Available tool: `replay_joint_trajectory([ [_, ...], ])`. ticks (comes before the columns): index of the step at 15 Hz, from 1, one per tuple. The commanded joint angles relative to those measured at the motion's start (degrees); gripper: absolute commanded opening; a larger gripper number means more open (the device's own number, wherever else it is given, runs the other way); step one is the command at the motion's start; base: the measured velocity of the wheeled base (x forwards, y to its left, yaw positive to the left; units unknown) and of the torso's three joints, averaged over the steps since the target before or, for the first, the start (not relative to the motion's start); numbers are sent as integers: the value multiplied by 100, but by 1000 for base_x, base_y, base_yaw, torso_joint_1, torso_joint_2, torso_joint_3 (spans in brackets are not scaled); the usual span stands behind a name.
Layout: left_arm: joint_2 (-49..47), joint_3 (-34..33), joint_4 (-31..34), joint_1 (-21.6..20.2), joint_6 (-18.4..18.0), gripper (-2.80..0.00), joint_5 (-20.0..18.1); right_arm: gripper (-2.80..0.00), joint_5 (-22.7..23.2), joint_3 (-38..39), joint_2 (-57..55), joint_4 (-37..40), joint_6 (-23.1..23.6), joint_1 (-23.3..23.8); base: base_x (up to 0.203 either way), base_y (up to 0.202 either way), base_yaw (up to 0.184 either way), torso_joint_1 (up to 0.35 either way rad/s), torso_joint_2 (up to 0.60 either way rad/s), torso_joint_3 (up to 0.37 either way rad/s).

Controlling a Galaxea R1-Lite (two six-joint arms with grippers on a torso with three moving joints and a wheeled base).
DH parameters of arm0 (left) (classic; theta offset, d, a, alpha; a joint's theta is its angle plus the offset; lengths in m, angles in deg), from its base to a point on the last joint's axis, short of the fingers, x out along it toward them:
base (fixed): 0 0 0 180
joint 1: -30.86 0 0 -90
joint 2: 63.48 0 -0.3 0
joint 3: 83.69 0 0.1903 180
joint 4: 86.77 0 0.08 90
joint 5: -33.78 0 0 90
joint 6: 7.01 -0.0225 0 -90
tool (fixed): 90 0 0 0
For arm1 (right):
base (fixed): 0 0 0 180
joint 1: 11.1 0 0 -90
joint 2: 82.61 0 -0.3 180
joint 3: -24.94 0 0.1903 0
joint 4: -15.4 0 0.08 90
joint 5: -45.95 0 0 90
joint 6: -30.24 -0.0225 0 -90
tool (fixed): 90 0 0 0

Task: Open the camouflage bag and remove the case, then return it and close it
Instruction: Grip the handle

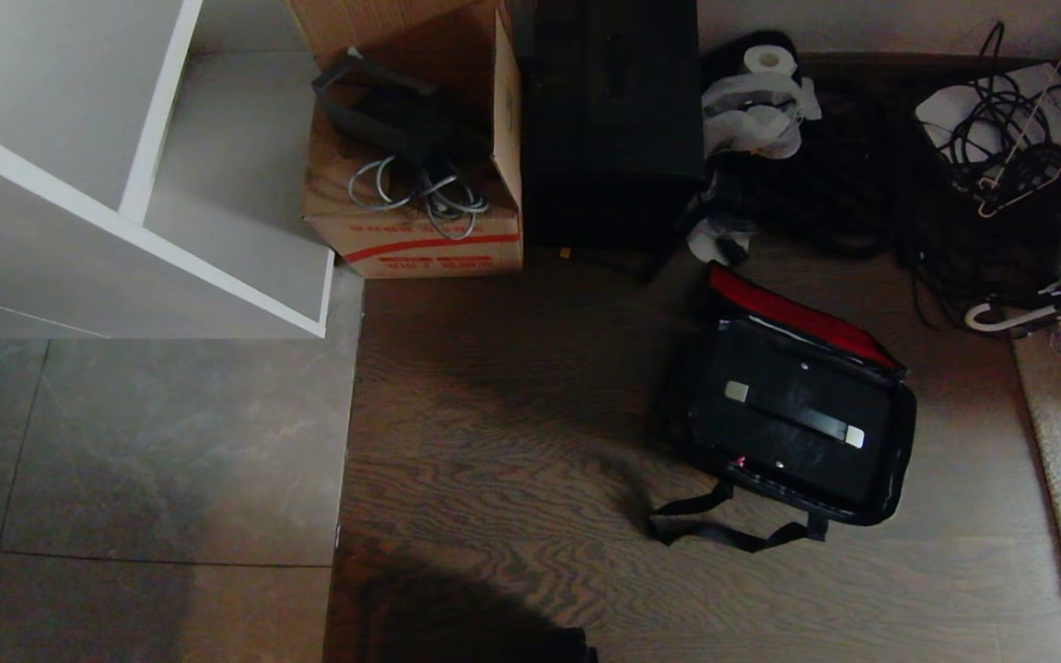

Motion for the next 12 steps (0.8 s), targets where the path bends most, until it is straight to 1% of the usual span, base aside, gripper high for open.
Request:
replay_joint_trajectory([
  [1,-8,0,-3,0,0,-280,8,-280,2,9,-13,0,4,-2,0,0,0,2,-1,211],
  [12,0,0,-3,0,0,-280,0,-280,2,9,-13,0,4,-2,0,0,0,2,1,203],
])
